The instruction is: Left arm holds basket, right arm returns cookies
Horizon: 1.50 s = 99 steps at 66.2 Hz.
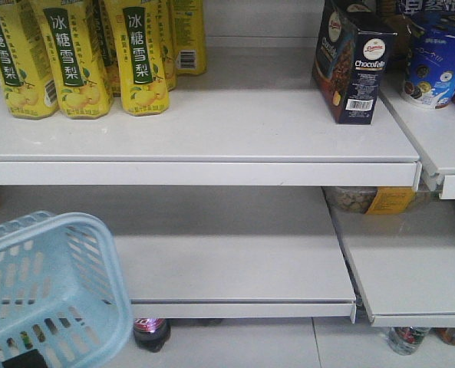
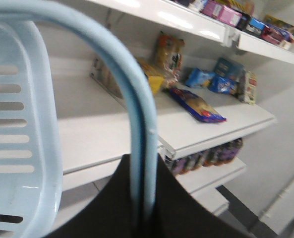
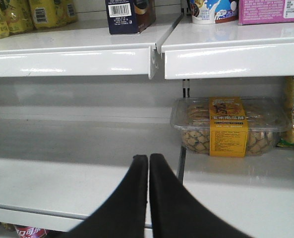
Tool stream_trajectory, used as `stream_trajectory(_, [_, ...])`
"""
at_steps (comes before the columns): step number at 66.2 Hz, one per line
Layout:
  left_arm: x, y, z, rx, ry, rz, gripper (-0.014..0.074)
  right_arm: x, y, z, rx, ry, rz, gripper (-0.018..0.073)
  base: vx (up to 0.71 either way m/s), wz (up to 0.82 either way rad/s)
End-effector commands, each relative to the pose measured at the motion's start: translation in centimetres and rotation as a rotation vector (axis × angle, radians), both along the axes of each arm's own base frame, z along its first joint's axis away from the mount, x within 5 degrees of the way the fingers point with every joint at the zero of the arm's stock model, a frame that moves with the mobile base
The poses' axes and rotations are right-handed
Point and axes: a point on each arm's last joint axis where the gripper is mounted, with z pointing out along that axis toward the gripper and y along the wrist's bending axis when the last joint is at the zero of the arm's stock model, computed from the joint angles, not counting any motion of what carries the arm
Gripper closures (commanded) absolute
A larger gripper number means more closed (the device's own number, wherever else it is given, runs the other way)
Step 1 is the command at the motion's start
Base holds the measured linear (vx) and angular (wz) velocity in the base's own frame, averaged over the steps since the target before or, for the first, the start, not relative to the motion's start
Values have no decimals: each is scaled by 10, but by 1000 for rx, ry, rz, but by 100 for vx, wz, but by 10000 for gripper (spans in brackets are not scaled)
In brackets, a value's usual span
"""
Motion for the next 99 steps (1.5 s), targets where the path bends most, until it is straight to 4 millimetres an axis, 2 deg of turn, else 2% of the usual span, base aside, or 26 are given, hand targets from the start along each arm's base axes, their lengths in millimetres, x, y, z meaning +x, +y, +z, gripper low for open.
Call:
stream_trajectory(1, [1,9,6,9,-103,103,603,0,2,13,-11,-76,23,568,0,0])
stream_trajectory(24, [-1,30,-21,98,-152,386,603,0,2,13,-11,-76,23,568,0,0])
stream_trajectory(35, [1,35,-22,128,-149,474,603,0,2,13,-11,-76,23,568,0,0])
stream_trajectory(62, [3,41,-21,275,-239,544,603,0,2,13,-11,-76,23,568,0,0])
stream_trajectory(99, [3,43,-21,295,-242,580,603,0,2,13,-11,-76,23,568,0,0])
